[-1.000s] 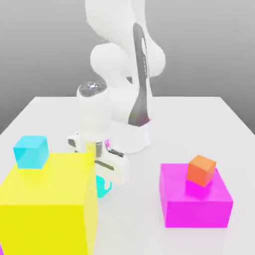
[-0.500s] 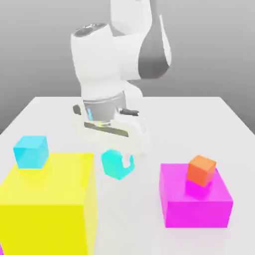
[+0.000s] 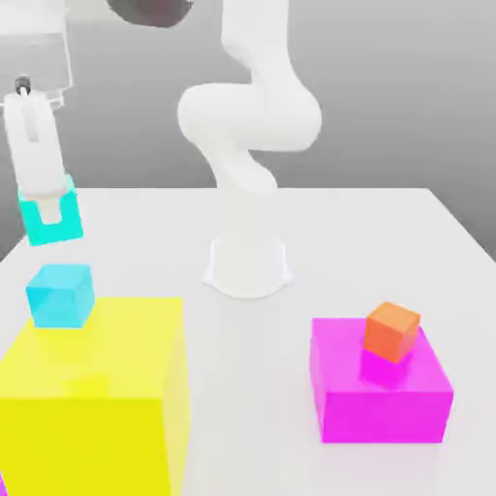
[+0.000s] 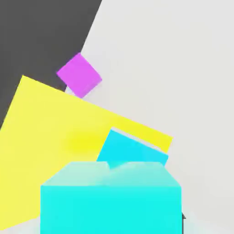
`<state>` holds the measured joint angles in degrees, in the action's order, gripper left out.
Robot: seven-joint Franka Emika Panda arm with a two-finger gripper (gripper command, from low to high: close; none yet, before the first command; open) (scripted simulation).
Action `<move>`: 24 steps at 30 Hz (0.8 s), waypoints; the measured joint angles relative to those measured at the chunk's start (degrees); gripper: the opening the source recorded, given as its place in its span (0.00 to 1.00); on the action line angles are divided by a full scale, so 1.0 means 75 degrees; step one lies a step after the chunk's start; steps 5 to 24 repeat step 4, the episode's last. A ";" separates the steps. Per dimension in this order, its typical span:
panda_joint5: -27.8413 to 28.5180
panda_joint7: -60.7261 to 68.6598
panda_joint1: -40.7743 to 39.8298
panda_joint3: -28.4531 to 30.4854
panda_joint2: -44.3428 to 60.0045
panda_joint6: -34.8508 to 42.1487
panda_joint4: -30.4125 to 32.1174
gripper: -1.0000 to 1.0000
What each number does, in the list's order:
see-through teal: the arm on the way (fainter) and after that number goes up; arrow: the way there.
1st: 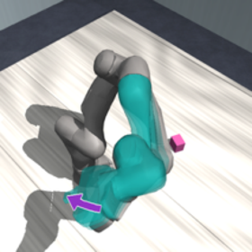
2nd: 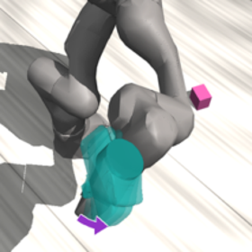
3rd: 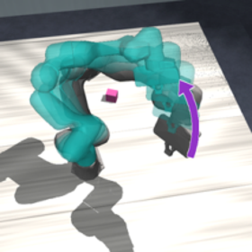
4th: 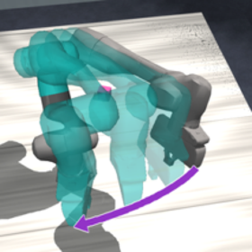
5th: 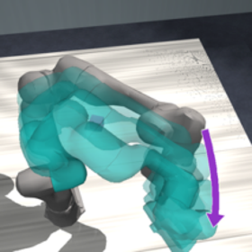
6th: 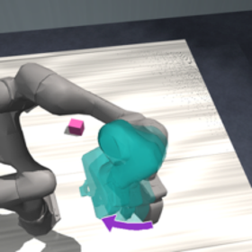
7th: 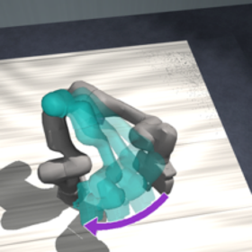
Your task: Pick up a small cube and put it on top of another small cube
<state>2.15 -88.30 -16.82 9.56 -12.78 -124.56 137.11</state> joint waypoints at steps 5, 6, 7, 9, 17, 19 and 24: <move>-0.0001 0.0003 -0.0007 0.0005 0.0070 -0.0168 0.0099 1.00; -0.0001 0.0003 -0.0007 0.0005 0.0070 -0.0168 0.0099 1.00; -0.0001 0.0003 -0.0007 0.0005 0.0070 -0.0168 0.0099 1.00; -0.0001 0.0003 -0.0007 0.0005 0.0070 -0.0168 0.0099 1.00; -0.0001 0.0003 -0.0007 0.0005 0.0070 -0.0168 0.0099 1.00; -0.0001 0.0003 -0.0007 0.0005 0.0070 -0.0168 0.0099 1.00; -0.0001 0.0003 -0.0007 0.0005 0.0070 -0.0168 0.0099 1.00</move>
